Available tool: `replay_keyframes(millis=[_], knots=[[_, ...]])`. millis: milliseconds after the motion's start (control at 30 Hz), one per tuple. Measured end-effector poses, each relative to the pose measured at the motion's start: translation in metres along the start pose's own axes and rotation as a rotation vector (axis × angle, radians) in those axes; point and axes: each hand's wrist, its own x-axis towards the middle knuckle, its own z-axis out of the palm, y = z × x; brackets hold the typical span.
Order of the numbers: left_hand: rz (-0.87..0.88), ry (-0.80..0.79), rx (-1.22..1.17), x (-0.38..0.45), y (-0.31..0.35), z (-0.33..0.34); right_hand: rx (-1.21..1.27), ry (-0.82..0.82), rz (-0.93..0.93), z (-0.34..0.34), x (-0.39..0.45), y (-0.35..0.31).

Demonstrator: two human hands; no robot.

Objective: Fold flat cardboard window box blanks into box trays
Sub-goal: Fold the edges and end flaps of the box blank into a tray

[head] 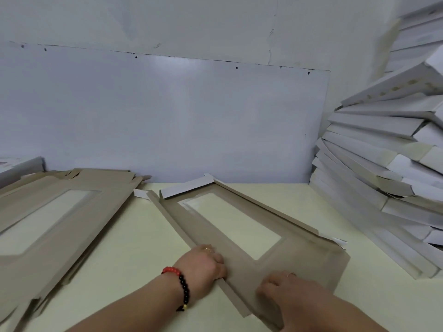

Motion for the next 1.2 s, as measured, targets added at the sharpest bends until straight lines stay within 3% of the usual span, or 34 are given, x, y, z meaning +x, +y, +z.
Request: replay_keyframes(millis=[67,133,200,267,400,467,500,633,833,1000,1100,1200], knots=[[-0.025,0.036,0.037,-0.001,0.002,-0.002,-0.078,0.016,0.001,0.002,-0.003,-0.009],[-0.05,0.065,0.023,0.001,0.004,-0.001,-0.182,0.246,-0.049,0.01,-0.004,-0.022],[-0.073,0.063,0.009,0.001,0.009,-0.003,-0.213,0.258,0.018,0.008,-0.009,-0.038],[-0.046,0.069,0.028,0.001,0.015,-0.005,-0.2,0.387,0.045,0.02,-0.001,-0.047],[0.04,-0.004,0.071,-0.003,0.035,-0.001,-0.083,0.33,0.047,0.014,0.0,-0.065],[0.075,-0.011,0.108,-0.006,0.042,0.002,-0.089,0.126,-0.044,0.015,0.004,-0.058],[0.07,-0.016,0.135,-0.009,0.041,0.001,-0.112,0.036,-0.077,0.013,0.005,-0.055],[-0.025,-0.007,0.181,-0.025,0.015,-0.006,-0.059,-0.041,-0.195,0.018,0.002,-0.016],[-0.163,-0.261,0.057,-0.046,-0.025,-0.003,0.003,0.083,-0.069,0.022,-0.02,0.047],[-0.285,-0.517,-0.161,-0.028,-0.001,-0.015,-0.058,0.136,-0.028,0.022,-0.013,0.063],[-0.266,-0.479,-0.166,-0.015,0.028,-0.021,-0.116,0.204,-0.02,0.023,-0.001,0.061],[-0.332,-0.321,-0.072,-0.008,0.045,-0.02,-0.1,0.226,0.016,0.017,0.003,0.061]])
